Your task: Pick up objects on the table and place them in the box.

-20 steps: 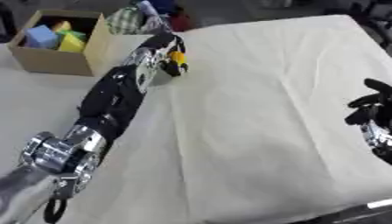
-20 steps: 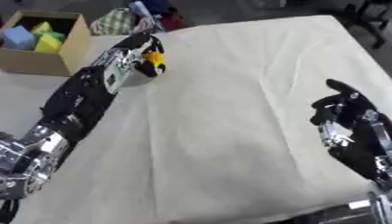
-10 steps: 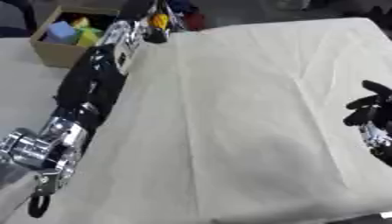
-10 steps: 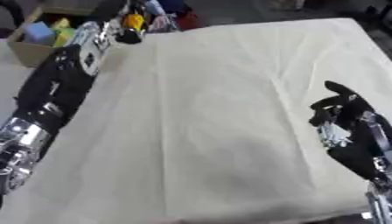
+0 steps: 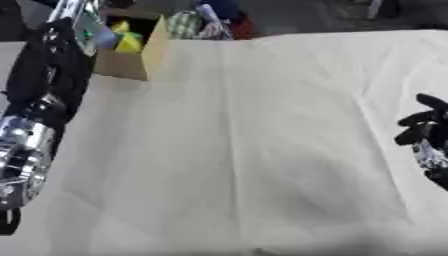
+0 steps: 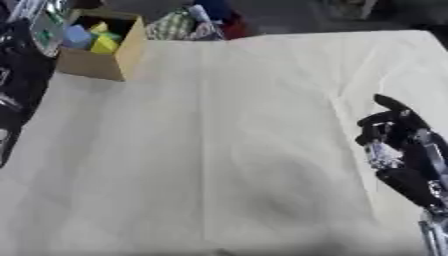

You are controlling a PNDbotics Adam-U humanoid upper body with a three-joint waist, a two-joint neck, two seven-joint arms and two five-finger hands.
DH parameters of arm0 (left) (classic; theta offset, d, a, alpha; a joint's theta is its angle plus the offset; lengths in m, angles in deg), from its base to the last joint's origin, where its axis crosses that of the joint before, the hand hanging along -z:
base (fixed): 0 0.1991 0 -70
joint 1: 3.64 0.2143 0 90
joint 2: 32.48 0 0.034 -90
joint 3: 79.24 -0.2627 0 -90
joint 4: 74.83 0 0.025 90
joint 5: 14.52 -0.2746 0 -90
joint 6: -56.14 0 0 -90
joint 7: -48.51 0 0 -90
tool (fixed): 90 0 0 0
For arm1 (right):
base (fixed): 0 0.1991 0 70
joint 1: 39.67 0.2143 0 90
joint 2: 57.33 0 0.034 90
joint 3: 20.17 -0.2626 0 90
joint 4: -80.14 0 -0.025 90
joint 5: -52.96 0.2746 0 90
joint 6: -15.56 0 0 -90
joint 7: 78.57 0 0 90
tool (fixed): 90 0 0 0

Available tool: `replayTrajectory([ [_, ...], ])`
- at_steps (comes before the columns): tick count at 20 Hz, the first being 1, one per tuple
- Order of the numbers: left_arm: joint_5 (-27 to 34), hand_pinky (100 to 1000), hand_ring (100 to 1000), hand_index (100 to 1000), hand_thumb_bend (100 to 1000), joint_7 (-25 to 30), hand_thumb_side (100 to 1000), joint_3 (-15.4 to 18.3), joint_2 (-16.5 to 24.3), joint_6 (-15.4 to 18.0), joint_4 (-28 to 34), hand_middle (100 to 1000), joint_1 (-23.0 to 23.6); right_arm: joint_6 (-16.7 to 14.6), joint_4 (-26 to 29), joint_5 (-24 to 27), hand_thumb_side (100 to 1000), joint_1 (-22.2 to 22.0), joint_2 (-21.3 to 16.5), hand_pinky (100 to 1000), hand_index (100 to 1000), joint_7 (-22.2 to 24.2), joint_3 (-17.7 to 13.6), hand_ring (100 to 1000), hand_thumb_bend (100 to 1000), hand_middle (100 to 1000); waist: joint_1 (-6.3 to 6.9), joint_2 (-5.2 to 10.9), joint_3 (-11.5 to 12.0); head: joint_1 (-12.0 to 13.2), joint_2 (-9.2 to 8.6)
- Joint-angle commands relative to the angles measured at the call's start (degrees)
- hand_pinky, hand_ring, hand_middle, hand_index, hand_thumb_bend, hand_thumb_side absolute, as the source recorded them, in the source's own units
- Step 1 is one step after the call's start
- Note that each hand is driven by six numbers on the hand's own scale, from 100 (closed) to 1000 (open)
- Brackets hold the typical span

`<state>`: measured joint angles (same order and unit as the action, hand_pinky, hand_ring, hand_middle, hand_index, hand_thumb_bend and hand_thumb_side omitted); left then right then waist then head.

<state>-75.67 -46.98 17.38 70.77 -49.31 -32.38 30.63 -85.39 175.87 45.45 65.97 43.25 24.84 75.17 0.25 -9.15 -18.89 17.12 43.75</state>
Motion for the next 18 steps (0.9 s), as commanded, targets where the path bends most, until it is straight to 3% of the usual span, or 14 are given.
replayTrajectory([
  [1,-1.51,625,553,741,263,-0.75,100,0.91,1.47,-1.41,-3.54,568,-0.73,-0.07,0.51,-0.05,443,0.74,-1.04,567,914,-0.17,-0.36,547,100,607,-0.12,1.57,-0.29,0.65,-0.37],
  [4,-1.76,702,657,846,335,-1.55,102,1.24,1.43,-2.18,-5.26,694,-0.45,-0.03,0.46,-0.07,442,0.76,-1.06,567,910,-0.26,-0.46,546,100,607,-0.26,1.47,-0.51,0.88,-0.42],
  [5,-1.82,741,711,893,401,-1.73,196,1.29,1.53,-2.50,-5.58,753,-0.34,-0.04,0.47,-0.08,443,0.76,-1.01,567,911,-0.27,-0.46,546,100,607,-0.27,1.47,-0.50,0.96,-0.42],
  [7,-1.90,786,771,941,493,-2.28,501,1.44,1.90,-3.07,-5.56,817,-0.20,-0.06,0.50,-0.06,443,0.76,-0.95,567,910,-0.25,-0.46,546,100,607,-0.25,1.48,-0.41,1.02,-0.41],
  [9,-1.46,807,801,964,547,-3.10,658,1.75,2.60,-3.21,-4.39,851,0.05,-0.03,0.50,-0.11,443,0.70,-1.00,567,910,-0.29,-0.54,546,100,607,-0.19,1.54,-0.20,1.02,-0.39],
  [12,0.90,804,803,962,545,-4.05,702,2.23,4.19,-2.43,-1.12,855,0.72,-0.01,0.51,-0.18,443,0.49,-1.06,567,909,-0.41,-0.67,545,100,607,-0.08,1.75,0.33,1.00,-0.23],
  [15,4.92,783,786,953,505,-4.87,637,2.50,6.72,-0.80,4.99,841,2.18,0.00,0.51,-0.30,444,0.19,-1.11,567,910,-0.51,-0.85,545,100,607,-0.04,2.09,1.24,0.91,0.02],
  [16,6.49,770,773,949,226,-4.98,825,2.52,7.67,-0.15,7.41,833,2.94,0.01,0.52,-0.34,442,0.11,-1.14,567,910,-0.56,-0.91,545,100,607,-0.03,2.18,1.51,0.88,0.08],
  [17,8.30,759,762,942,428,-5.21,553,2.59,8.73,0.64,10.12,814,3.78,0.02,0.52,-0.37,444,0.02,-1.18,567,909,-0.61,-0.98,545,100,607,-0.01,2.29,1.85,0.80,0.15],
  [18,10.77,750,754,935,377,-5.52,516,2.78,9.88,1.59,13.23,804,4.96,0.03,0.52,-0.42,445,-0.09,-1.22,567,910,-0.67,-1.05,544,100,607,0.02,2.39,2.20,0.70,0.22],
])
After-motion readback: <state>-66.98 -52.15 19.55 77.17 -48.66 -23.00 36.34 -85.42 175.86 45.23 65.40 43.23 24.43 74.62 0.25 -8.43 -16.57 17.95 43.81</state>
